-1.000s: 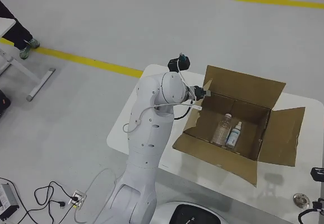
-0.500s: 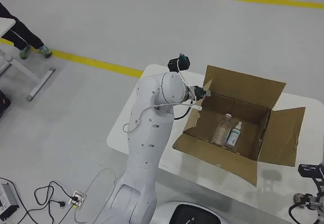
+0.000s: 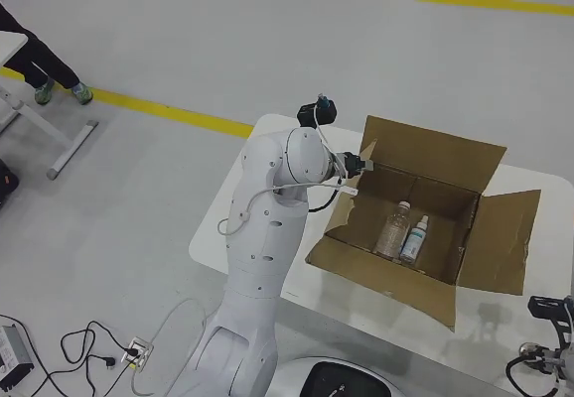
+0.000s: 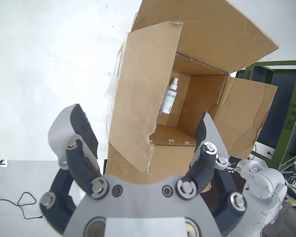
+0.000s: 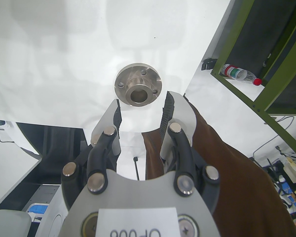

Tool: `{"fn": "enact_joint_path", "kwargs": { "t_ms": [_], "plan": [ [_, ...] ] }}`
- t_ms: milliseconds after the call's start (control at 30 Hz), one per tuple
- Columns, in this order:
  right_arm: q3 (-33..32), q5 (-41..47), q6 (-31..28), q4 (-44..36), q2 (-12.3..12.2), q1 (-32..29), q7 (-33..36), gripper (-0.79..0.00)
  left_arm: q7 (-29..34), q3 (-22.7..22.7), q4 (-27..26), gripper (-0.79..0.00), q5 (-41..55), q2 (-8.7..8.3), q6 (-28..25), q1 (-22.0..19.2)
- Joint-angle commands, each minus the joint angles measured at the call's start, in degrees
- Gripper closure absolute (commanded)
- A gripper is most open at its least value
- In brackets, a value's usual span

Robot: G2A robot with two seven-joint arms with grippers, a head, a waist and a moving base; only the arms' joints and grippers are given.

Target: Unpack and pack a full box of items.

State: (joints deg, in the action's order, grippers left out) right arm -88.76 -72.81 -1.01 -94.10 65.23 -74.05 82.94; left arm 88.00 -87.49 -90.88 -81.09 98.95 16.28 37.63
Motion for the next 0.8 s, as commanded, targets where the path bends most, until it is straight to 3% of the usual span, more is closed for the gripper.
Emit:
{"fn": "enact_joint_path", "kwargs": {
  "t_ms": [0, 767],
  "plan": [
    [0.12, -0.07, 0.05, 0.35, -0.02, 0.24, -0.29, -0.385, 0.0, 0.0, 0.0, -0.785, 0.0, 0.0, 0.0, 0.0],
    [2.09, 0.95, 0.12, 4.46, -0.08, 1.87, -2.32, -0.348, 0.0, 0.0, 0.0, -0.785, 0.0, 0.0, 0.0, 0.0]
  ]
}}
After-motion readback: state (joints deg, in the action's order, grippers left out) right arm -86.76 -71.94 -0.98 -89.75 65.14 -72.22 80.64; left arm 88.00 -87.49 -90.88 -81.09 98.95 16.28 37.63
